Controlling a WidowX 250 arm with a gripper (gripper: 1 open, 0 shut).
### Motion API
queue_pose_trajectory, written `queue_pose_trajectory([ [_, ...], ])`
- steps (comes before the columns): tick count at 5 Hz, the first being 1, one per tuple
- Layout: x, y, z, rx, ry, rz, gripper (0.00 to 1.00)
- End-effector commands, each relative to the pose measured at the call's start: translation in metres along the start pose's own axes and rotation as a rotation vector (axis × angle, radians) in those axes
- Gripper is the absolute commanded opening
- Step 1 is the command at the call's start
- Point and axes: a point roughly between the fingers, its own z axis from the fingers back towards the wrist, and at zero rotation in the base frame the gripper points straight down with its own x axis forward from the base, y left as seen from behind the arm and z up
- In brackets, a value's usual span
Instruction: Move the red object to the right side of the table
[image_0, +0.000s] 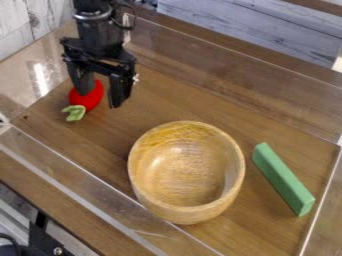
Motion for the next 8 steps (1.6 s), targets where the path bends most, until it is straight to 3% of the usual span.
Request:
queue_pose_trajectory([
  [1, 0.015, 0.010, -0.003, 0.012, -0.063, 0.078, 1.00],
  [2, 0.024, 0.015, -0.015, 0.008, -0.077, 0.130, 1.00],
  [4, 0.035, 0.025, -0.006, -0.008, -0.091, 0.107, 1.00],
  [6, 0.046, 0.024, -0.004, -0.024, -0.081, 0.085, 1.00],
  [8, 0.057, 0.020, -0.002, -0.044, -0.066, -0.082, 1.00],
])
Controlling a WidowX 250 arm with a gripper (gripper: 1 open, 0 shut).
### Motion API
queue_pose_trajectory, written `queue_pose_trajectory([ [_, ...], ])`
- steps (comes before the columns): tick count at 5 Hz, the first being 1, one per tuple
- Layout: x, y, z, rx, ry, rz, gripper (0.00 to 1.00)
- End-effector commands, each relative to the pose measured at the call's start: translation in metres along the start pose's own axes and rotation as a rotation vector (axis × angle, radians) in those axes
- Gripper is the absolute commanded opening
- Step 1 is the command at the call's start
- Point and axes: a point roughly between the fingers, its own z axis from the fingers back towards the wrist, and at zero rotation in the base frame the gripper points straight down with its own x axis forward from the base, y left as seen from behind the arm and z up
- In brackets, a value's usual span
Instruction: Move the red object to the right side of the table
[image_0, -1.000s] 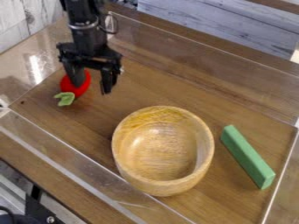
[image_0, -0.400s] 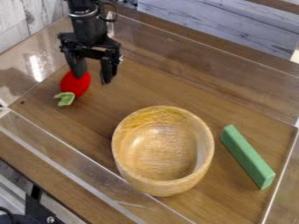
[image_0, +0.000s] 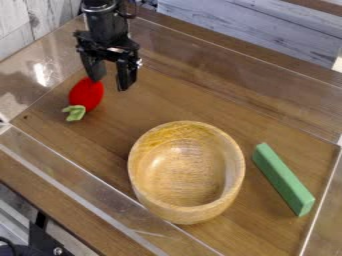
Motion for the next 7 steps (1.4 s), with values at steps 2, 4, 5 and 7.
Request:
queue_pose_trajectory([
  [2, 0.015, -0.008, 0.020, 0.016, -0.037, -0.036, 1.00],
  [4, 0.010, 0.016, 0.016, 0.014, -0.023, -0.035, 1.00],
  [5, 0.009, 0.019, 0.008, 0.011, -0.014, -0.051, 1.00],
  [7, 0.010, 0.036, 0.003, -0.008, -0.021, -0.060, 1.00],
])
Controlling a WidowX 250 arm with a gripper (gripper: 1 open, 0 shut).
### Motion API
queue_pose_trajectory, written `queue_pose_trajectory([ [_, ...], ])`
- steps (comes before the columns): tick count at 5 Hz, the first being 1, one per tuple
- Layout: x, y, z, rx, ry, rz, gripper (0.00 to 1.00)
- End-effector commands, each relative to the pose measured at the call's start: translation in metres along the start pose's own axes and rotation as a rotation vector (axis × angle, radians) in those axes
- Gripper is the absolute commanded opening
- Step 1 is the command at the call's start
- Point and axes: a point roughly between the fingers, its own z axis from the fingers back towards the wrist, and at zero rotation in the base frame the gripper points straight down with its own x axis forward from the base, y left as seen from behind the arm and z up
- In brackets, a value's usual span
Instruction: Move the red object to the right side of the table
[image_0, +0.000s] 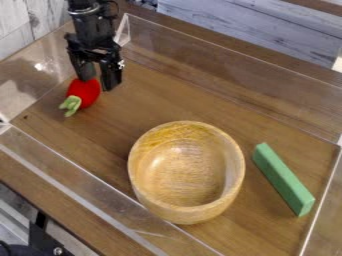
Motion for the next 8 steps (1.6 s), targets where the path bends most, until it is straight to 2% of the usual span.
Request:
queue_pose_trajectory([
  [1, 0.005, 0.001, 0.008, 0.029, -0.038, 0.038, 1.00],
  [3, -0.005, 0.034, -0.015, 0.041, -0.034, 0.144, 1.00],
  [4, -0.003, 0.035, -0.016, 0.041, -0.033, 0.206, 0.00],
  [5, -0.002, 0.023, -0.007, 0.052, -0.022, 0.271, 0.00],
  [7, -0.001, -0.028, 0.009, 0.080, 0.012, 0.096, 0.00],
  [8, 0.008, -0.059, 0.017, 0.089, 0.002, 0.087, 0.00],
])
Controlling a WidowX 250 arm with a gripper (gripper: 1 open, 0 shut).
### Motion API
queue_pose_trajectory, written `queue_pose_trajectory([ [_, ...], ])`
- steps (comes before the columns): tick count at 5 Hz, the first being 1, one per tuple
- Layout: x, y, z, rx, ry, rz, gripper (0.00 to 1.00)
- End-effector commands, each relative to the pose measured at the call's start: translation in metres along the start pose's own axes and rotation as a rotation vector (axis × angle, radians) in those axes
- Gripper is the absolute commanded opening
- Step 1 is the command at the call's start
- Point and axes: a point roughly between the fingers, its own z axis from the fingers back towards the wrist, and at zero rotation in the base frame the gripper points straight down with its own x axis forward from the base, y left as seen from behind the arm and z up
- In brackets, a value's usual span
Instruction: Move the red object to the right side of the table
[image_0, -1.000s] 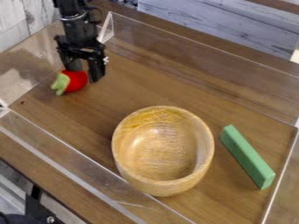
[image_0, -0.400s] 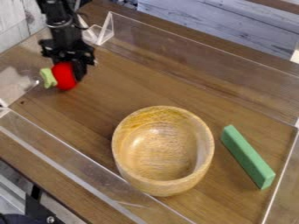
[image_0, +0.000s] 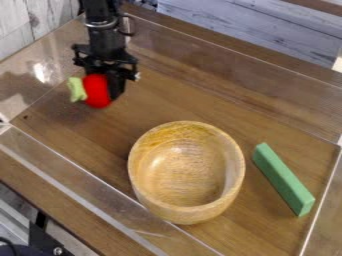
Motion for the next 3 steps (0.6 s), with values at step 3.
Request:
queue_pose_trajectory([
  [3, 0.025, -0.096, 0.053, 0.028, -0.090, -0.011, 0.00],
])
